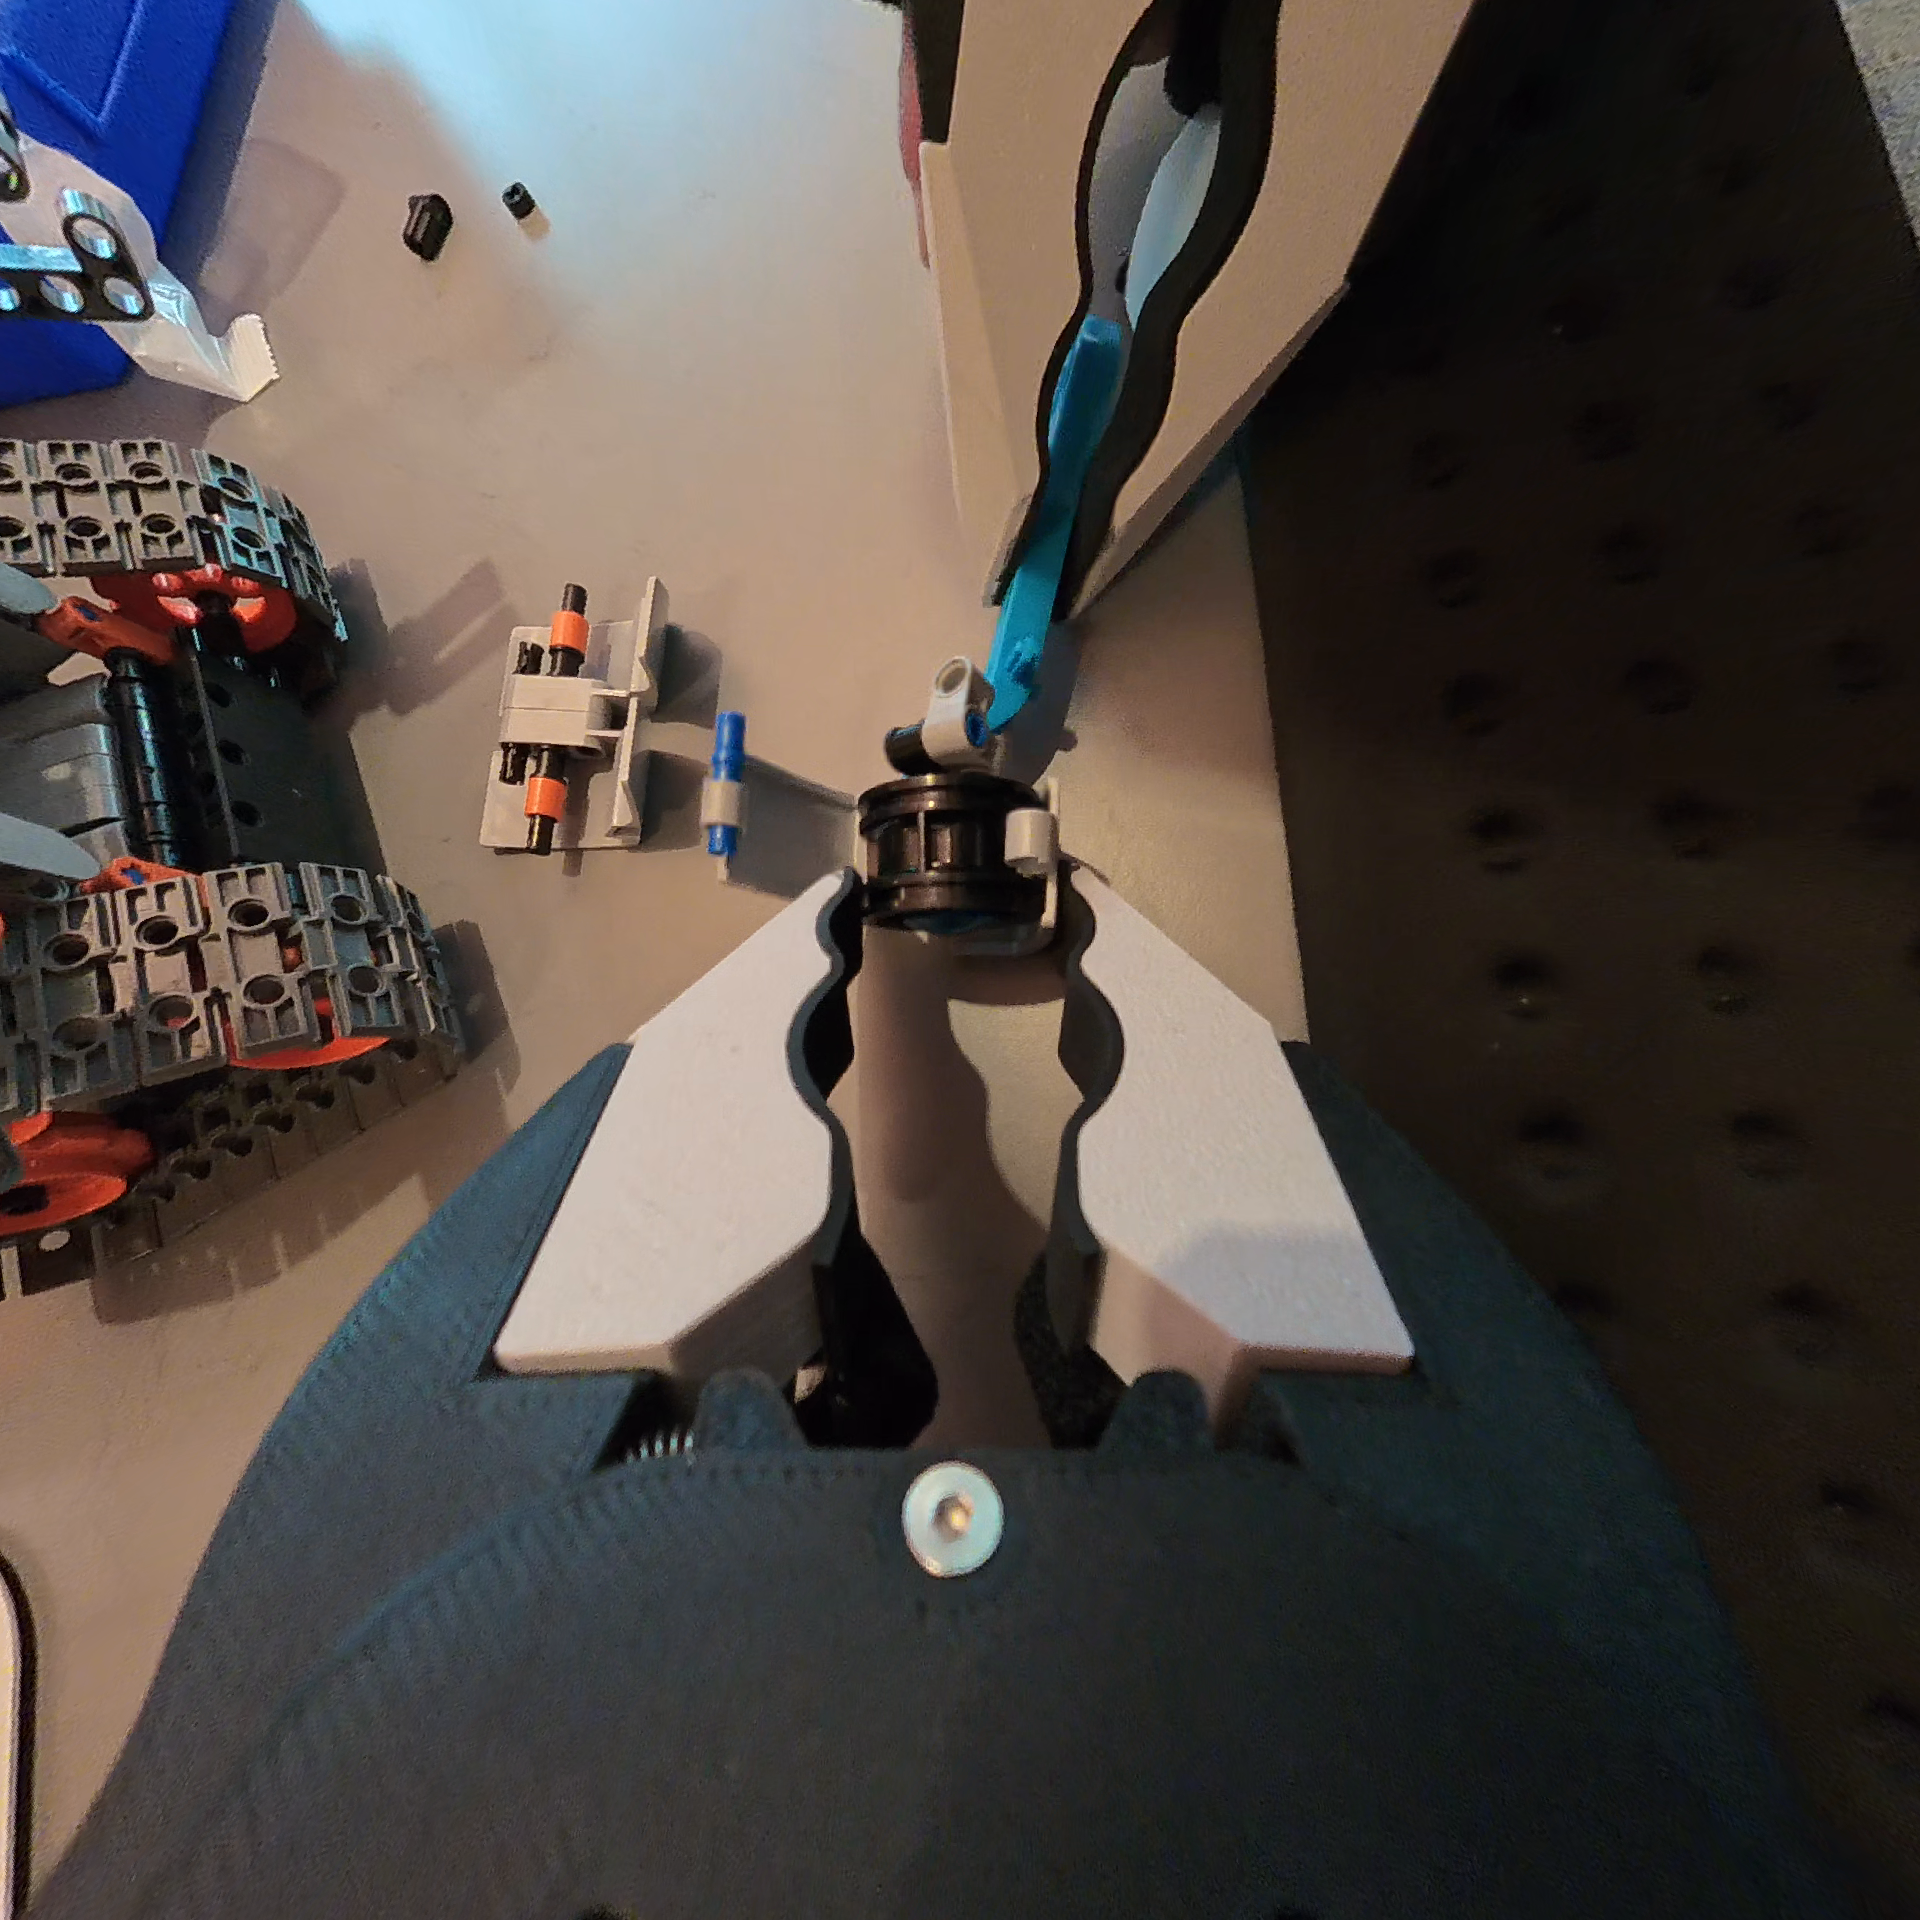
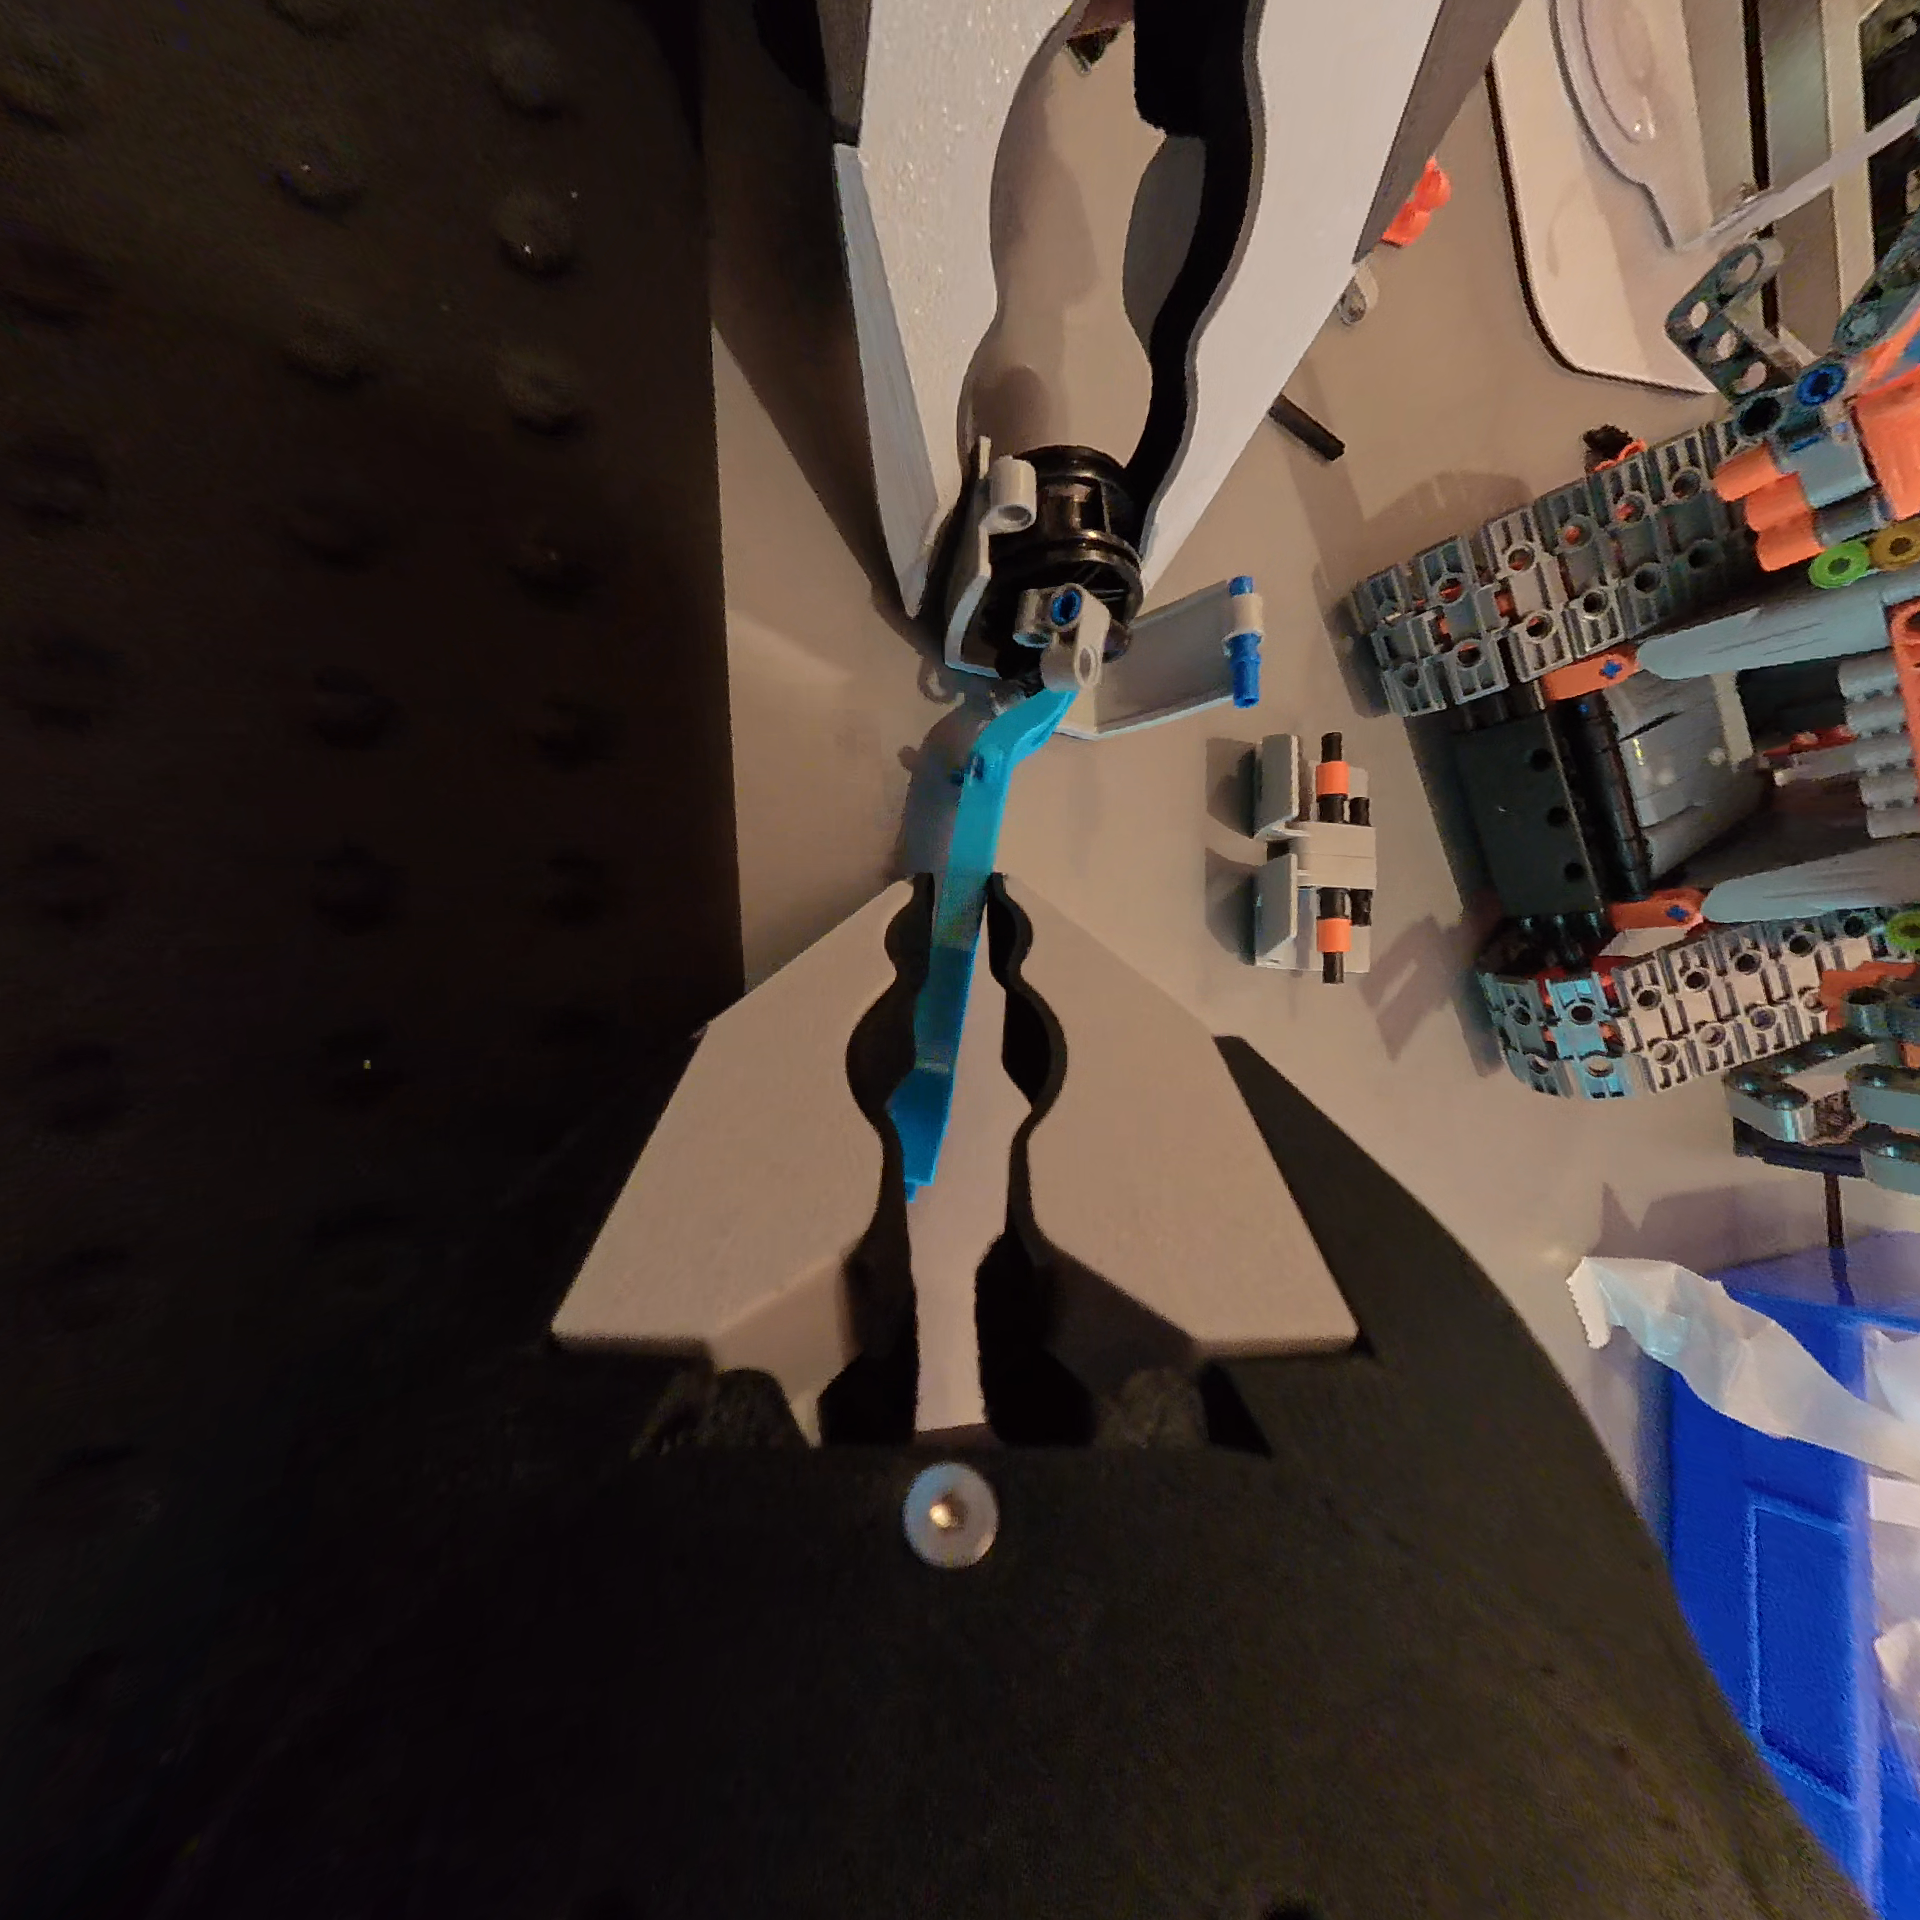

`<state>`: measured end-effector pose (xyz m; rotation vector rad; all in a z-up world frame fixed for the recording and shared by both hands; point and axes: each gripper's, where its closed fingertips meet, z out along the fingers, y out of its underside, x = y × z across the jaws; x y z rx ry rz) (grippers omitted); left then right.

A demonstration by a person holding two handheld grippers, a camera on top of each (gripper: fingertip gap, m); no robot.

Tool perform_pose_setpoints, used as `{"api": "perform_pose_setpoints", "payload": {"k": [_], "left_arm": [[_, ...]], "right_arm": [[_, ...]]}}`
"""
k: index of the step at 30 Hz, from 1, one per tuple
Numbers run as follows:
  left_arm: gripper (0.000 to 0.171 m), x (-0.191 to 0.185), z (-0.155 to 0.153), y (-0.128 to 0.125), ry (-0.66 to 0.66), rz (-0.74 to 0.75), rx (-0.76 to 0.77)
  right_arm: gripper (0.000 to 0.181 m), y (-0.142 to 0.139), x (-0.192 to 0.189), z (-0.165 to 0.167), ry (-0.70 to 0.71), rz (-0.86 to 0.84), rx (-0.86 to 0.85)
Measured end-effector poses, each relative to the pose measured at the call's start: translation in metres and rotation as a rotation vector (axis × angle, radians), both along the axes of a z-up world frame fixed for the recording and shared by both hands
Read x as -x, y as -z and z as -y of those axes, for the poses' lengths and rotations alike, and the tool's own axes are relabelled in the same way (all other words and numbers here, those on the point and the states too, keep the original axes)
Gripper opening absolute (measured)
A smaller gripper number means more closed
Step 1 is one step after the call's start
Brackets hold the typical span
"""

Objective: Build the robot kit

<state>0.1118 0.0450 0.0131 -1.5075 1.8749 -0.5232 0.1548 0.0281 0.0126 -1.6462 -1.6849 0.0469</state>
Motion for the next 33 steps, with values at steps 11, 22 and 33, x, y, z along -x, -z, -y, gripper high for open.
{"api": "perform_pose_setpoints", "payload": {"k": [11,22,33], "left_arm": [[0.045,0.015,-0.002,0.001,-0.095,-0.023,0.090],[0.029,0.006,0.010,-0.001,-0.095,-0.019,0.157],[0.024,0.006,0.009,-0.001,-0.171,-0.006,0.157]], "right_arm": [[0.005,-0.002,-0.003,0.004,0.006,-0.116,0.070],[0.005,-0.005,-0.002,0.017,-0.042,-0.136,0.117],[0.005,-0.006,-0.009,0.015,-0.013,-0.154,0.128]]}}
